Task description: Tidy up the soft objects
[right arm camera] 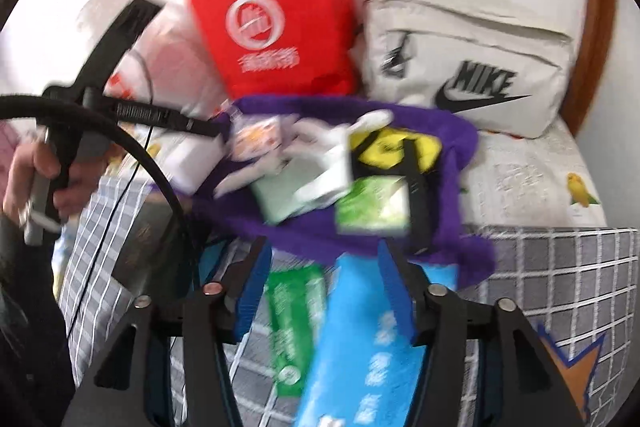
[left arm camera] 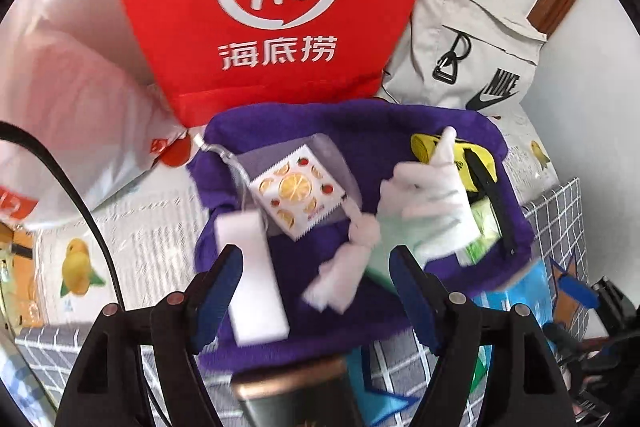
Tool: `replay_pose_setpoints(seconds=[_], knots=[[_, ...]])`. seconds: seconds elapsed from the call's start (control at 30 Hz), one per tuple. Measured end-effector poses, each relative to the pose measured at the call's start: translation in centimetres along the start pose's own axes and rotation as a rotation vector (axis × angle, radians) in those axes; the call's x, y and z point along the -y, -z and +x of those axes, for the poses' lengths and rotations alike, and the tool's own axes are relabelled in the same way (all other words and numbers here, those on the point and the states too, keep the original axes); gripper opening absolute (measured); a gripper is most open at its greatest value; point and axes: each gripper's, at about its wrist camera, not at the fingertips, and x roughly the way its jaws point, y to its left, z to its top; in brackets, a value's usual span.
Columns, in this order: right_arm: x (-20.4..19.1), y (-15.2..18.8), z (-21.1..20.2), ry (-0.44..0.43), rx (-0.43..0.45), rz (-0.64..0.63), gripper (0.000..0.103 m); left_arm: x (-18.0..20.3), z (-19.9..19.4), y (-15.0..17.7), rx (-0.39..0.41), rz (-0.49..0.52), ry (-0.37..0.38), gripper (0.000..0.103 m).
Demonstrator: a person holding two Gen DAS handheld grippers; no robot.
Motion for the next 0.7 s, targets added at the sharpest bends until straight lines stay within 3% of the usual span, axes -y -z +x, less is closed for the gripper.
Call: replay_pose_setpoints(seconds=[0.27, 0.4, 0.53, 0.7], knots=[[-6.5, 5.2, 3.8, -0.025, -0.177, -0.191, 0.055, -0.8, -3.1, 5.2, 0.027, -0.025, -0.007, 0.076], [-8.2, 6.6, 6.1, 0.015, -0.255, -0.221, 0.037, -1.0, -4.4, 7.8, 0.038, -0.021, 0.000, 0.076], [-8.4, 7.1, 7.7, 0.136, -0.269, -0.230, 0.016, -1.2, -5.6, 9.7, 0.055, -0.009, 0.010, 0.076], [-8.7, 7.4, 8.0, 0.199, -0.250, -0.249, 0.014, -1.7, -6.6, 11.6, 0.066, 0.002, 0.012, 0.076]])
